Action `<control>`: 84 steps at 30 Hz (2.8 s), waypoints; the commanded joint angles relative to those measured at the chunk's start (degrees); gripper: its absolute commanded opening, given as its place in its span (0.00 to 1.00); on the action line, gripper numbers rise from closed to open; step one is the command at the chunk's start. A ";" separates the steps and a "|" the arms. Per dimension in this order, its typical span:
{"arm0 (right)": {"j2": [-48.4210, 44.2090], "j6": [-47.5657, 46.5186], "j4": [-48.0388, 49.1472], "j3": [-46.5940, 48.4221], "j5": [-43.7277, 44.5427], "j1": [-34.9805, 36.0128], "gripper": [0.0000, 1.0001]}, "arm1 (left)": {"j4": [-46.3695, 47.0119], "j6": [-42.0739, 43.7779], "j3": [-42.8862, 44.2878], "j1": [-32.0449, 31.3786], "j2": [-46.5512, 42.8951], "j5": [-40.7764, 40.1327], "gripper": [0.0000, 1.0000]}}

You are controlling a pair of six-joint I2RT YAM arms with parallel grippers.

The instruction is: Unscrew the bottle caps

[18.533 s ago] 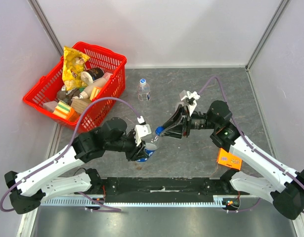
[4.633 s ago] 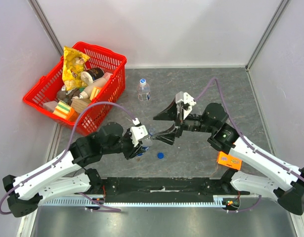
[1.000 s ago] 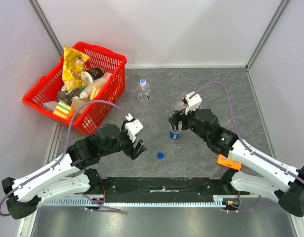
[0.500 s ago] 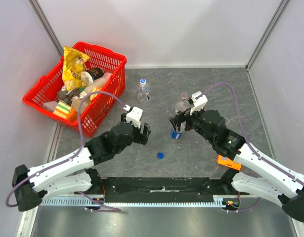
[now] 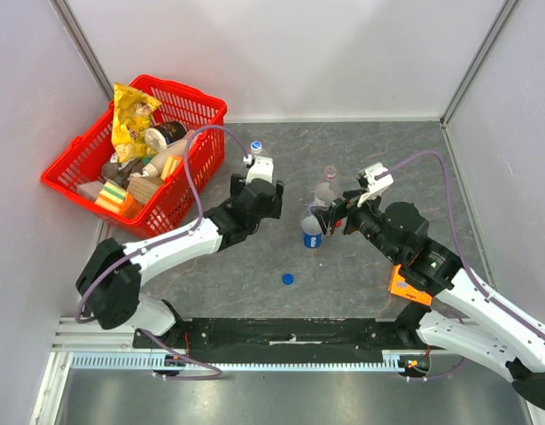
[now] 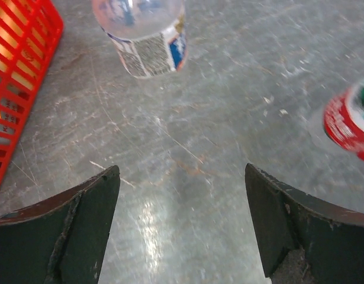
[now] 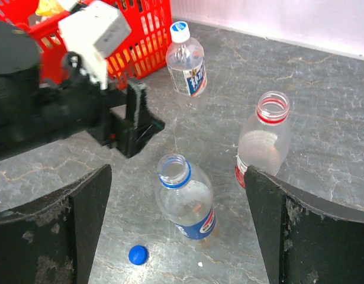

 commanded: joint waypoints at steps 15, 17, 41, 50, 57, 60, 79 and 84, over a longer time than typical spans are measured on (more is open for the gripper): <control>-0.23 -2.40 -0.91 2.41 2.58 -0.19 0.98 | 12.39 1.22 14.65 10.89 23.29 1.29 0.90; -0.06 -2.66 -0.83 2.41 2.84 -0.19 0.98 | 13.70 0.69 14.48 11.86 23.99 2.44 0.89; 3.02 -4.77 -0.91 2.50 4.78 -0.71 0.98 | 18.01 4.38 23.09 15.20 35.25 4.81 0.67; 2.58 -4.60 -0.91 4.34 3.90 -0.80 0.98 | 16.80 8.95 20.54 15.46 27.44 11.76 0.60; 3.64 -3.98 -0.83 7.24 0.83 -0.89 0.98 | 4.86 11.58 19.14 15.37 13.03 18.25 0.58; 3.99 -3.45 -0.83 8.47 -0.67 -0.80 0.98 | -1.91 11.94 18.87 15.29 7.75 23.61 0.58; 8.29 0.15 0.84 13.57 -21.15 -0.80 0.98 | -31.29 16.68 7.90 15.37 -10.18 66.85 0.54; 8.91 1.47 2.77 12.61 -23.78 -0.89 0.98 | -28.06 20.46 2.62 15.29 -15.72 78.09 0.54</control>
